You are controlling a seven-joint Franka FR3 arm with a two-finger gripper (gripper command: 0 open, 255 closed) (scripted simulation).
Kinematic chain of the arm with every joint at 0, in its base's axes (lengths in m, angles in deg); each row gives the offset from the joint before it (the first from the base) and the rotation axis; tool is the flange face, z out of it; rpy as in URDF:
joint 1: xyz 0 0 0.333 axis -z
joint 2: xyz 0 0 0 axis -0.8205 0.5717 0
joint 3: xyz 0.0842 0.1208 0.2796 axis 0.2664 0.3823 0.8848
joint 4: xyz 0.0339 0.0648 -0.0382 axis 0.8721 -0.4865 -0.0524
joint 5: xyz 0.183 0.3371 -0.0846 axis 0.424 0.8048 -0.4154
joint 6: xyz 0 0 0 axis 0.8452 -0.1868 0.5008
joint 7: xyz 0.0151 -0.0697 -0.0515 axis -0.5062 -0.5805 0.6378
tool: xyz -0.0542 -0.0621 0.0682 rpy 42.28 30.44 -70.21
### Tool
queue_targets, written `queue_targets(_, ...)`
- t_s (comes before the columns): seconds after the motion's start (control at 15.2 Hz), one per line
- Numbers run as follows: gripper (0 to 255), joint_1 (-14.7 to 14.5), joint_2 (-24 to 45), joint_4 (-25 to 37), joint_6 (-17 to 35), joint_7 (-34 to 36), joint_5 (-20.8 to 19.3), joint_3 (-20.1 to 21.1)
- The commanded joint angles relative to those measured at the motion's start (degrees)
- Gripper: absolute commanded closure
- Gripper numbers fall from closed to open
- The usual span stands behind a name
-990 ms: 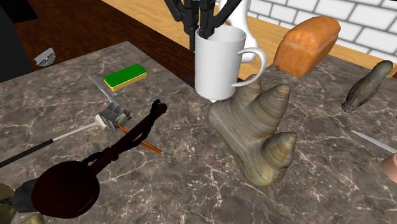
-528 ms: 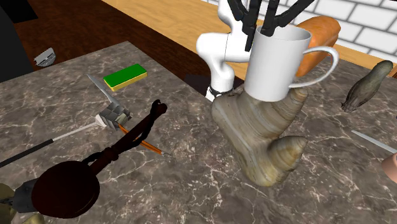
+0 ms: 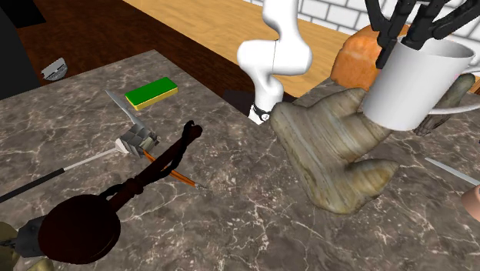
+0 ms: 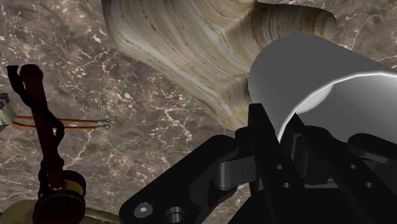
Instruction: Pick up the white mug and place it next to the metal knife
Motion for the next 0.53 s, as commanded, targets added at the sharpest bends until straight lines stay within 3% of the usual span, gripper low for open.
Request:
queue_targets(0.0, 255, -0.6, 1.3, 1.4, -0.1, 3.3, 0.4, 2.5)
queue_targets(0.46, 255, -2.5, 8.4, 9.0, -0.5, 14.4, -0.4, 11.5)
